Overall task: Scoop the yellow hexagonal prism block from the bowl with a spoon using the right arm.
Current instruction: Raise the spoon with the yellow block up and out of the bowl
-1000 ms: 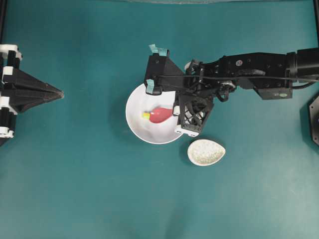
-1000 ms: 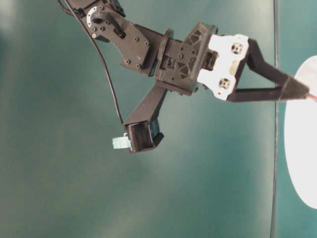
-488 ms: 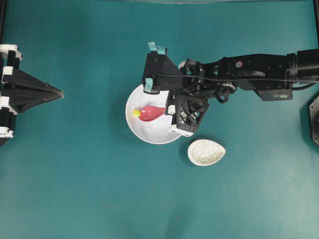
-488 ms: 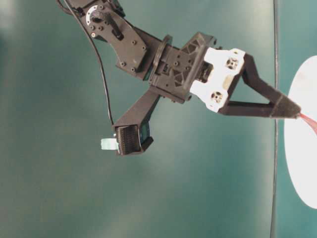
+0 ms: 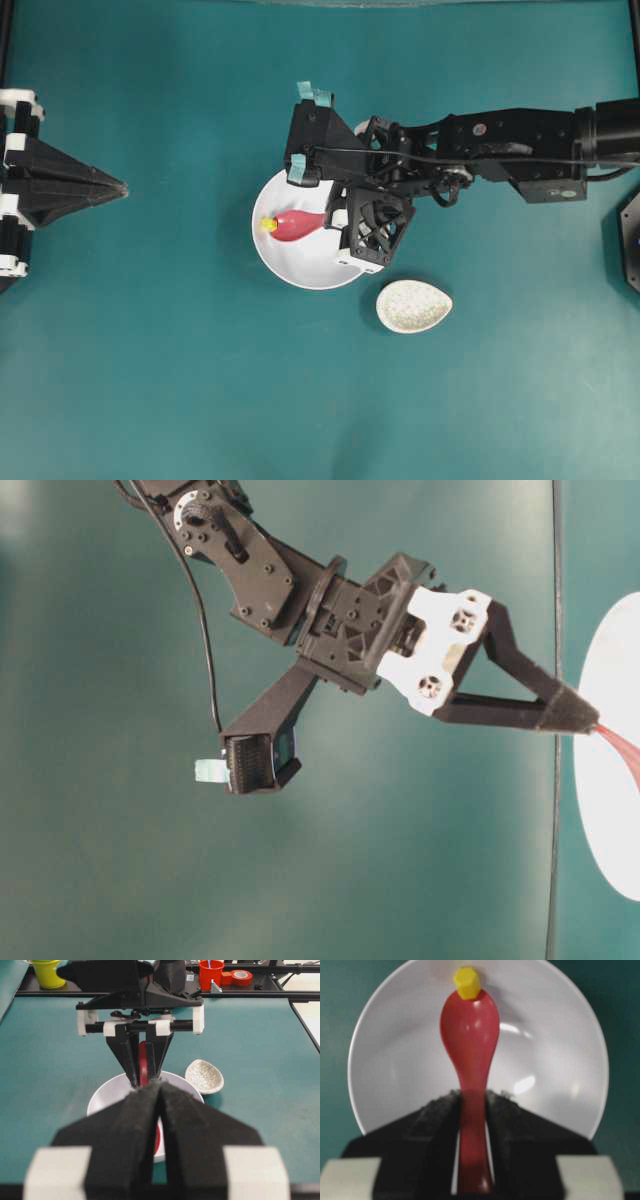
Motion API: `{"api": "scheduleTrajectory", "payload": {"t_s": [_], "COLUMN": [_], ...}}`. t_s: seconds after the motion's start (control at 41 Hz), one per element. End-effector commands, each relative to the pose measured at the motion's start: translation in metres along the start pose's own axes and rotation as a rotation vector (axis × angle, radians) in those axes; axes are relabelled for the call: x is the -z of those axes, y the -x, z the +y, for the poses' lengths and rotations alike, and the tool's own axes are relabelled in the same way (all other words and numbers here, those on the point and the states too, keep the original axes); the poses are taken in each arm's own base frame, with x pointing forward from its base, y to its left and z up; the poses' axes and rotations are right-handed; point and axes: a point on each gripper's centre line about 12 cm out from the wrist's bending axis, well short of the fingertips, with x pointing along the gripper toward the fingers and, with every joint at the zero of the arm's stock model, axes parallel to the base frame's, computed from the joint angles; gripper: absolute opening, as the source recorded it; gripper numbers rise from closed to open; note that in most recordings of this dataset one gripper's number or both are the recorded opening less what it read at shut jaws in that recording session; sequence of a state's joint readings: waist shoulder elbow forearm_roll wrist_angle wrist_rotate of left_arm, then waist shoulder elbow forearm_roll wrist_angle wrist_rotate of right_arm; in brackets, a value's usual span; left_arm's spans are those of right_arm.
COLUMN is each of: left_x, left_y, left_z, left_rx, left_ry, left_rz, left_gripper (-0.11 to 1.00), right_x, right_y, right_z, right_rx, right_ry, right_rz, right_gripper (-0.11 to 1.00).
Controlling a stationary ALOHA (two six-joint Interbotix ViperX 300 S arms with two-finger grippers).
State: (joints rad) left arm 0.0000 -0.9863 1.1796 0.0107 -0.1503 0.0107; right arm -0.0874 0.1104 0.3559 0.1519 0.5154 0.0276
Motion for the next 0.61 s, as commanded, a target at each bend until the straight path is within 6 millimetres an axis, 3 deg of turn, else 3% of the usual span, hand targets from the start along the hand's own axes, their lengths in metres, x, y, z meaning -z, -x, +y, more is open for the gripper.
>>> {"api": "scheduleTrajectory", "payload": {"t_s": [0.0, 0.586], "left_x": [-0.012, -0.012], "left_y": [-0.002, -0.002], "left_z": [0.0, 0.0], "left_rx": [0.0, 0.0], "left_ry": [-0.003, -0.002], "left_rz": [-0.035, -0.037], "left_gripper": [-0.01, -0.01], "right_x": [-0.015, -0.025], "right_y": [0.013, 0.047], "right_z": [0.004, 0.008], "right_rx": [-0.01, -0.023], "right_ry": [0.005, 0.006], "right_rz": [-0.059, -0.166], "right_gripper": [0.23, 0.23]}}
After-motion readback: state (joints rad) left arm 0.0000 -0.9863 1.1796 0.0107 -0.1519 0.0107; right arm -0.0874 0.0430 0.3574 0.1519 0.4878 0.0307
